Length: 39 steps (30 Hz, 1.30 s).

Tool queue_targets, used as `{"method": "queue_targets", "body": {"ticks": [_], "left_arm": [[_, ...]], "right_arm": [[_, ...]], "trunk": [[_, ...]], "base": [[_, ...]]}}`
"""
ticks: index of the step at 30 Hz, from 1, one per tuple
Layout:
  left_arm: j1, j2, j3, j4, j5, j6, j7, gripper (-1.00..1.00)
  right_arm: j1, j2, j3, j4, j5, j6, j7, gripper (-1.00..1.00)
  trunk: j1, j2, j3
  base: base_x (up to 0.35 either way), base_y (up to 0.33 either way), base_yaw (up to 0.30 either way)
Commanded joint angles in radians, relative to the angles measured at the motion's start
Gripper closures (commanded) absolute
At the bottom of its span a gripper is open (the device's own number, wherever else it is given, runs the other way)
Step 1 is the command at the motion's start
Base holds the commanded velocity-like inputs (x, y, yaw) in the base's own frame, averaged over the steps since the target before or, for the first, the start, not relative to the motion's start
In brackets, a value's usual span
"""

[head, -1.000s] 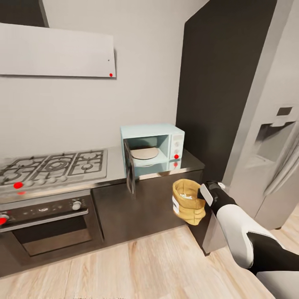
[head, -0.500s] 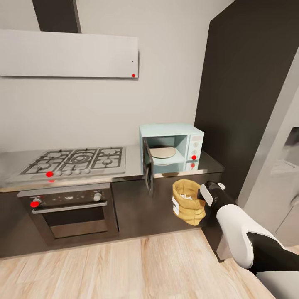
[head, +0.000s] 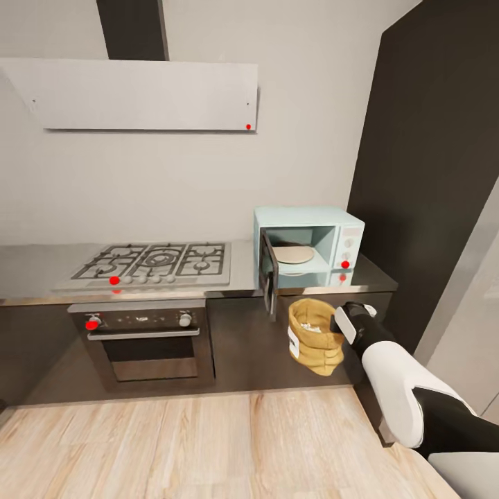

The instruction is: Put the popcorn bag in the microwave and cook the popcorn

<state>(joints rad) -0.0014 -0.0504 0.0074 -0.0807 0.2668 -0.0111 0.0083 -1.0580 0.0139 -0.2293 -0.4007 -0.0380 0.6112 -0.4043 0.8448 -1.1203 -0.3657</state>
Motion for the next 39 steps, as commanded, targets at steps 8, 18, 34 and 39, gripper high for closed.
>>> {"method": "queue_targets", "body": {"ticks": [8,18,34,39], "left_arm": [[0.0,0.0,0.001,-0.001,0.005,0.0,0.002,-1.0],[0.0,0.0,0.001,-0.001,0.005,-0.001,0.002,-1.0],[0.0,0.001,0.002,-0.001,0.005,-0.001,0.001,-1.0],[0.0,0.001,0.002,-0.001,0.005,-0.001,0.001,-1.0]], "right_arm": [[0.0,-0.018,-0.004,-0.004,-0.004,0.001,-0.005,1.0],[0.0,-0.018,-0.002,-0.006,-0.003,0.008,-0.004,1.0],[0.0,-0.018,-0.002,-0.006,-0.003,0.008,-0.003,1.0],[0.0,-0.017,-0.002,-0.006,-0.003,0.009,-0.003,1.0]], "trunk": [[0.0,-0.001,-0.001],[0.0,-0.001,-0.001],[0.0,-0.001,-0.001],[0.0,-0.001,-0.001]], "base": [[0.0,-0.097,0.0],[0.0,-0.277,0.0],[0.0,-0.094,0.24],[0.0,0.0,0.052]]}}
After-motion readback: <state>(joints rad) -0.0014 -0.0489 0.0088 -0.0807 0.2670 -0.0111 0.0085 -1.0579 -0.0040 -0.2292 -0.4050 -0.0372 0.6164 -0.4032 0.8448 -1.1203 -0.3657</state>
